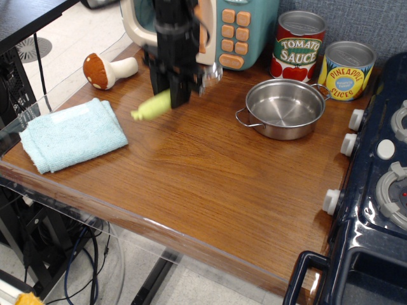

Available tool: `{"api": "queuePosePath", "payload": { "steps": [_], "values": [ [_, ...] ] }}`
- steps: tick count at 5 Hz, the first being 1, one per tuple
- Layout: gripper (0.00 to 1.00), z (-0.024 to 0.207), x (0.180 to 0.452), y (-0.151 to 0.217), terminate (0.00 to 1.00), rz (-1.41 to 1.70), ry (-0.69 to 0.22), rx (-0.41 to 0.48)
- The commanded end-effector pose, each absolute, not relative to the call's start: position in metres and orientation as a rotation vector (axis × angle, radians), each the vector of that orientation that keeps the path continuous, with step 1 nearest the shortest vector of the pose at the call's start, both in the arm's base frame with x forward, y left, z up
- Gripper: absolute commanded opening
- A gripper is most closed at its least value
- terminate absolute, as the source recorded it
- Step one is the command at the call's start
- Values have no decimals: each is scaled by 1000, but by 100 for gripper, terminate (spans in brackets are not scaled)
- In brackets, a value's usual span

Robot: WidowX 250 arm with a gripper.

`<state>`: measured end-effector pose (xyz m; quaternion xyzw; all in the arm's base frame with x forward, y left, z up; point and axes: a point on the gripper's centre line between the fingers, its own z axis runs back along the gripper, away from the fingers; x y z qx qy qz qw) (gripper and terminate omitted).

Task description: Move the spoon to the front right of the table.

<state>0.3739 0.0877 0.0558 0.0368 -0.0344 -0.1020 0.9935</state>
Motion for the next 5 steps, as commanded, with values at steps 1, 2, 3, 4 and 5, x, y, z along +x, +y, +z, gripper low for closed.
{"api": "queuePosePath", "payload": {
  "steps": [1, 2, 3, 4, 5],
  "values": [
    [0, 152, 343, 65, 0, -2, -191, 147],
    [0, 161, 317, 41, 0, 217, -144, 114],
    [0, 165, 299, 8, 0, 409, -120, 115],
    [0, 162, 286, -15, 0, 593, -93, 92],
    [0, 149, 277, -35, 0, 716, -82, 84]
  ]
}}
